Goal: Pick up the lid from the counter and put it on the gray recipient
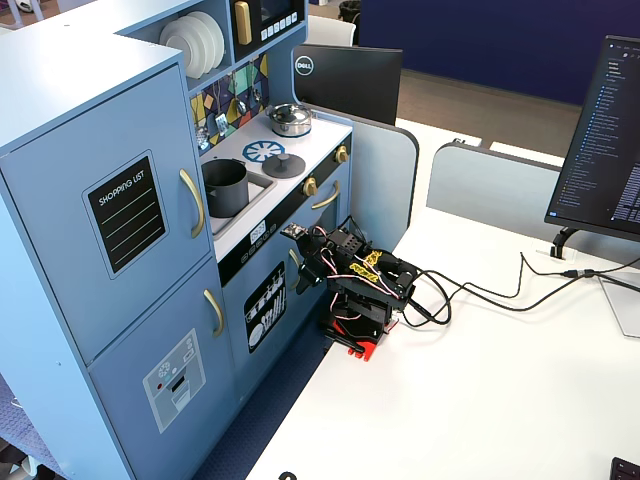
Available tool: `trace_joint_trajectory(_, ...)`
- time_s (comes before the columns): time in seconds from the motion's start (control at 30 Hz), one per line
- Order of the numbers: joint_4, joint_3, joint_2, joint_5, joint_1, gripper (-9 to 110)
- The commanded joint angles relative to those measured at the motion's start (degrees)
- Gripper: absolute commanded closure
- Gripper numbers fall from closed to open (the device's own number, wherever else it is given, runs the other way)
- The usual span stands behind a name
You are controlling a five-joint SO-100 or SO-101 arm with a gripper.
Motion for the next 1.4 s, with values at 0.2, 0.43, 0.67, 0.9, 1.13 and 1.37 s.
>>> trace_joint_trajectory(0.2,9.32,1.05,-0.35,-0.70,8.53,101)
trace_joint_trajectory(0.43,6.68,-1.14,-1.32,-0.62,9.67,101)
trace_joint_trajectory(0.67,1.67,-31.46,-19.86,0.44,12.48,101)
trace_joint_trajectory(0.9,-7.12,-44.12,-21.88,-4.92,22.68,101)
trace_joint_trajectory(1.13,-20.57,-46.67,-21.45,-7.12,28.56,101)
trace_joint_trajectory(1.37,-46.93,-39.99,-23.47,-8.17,32.08,102)
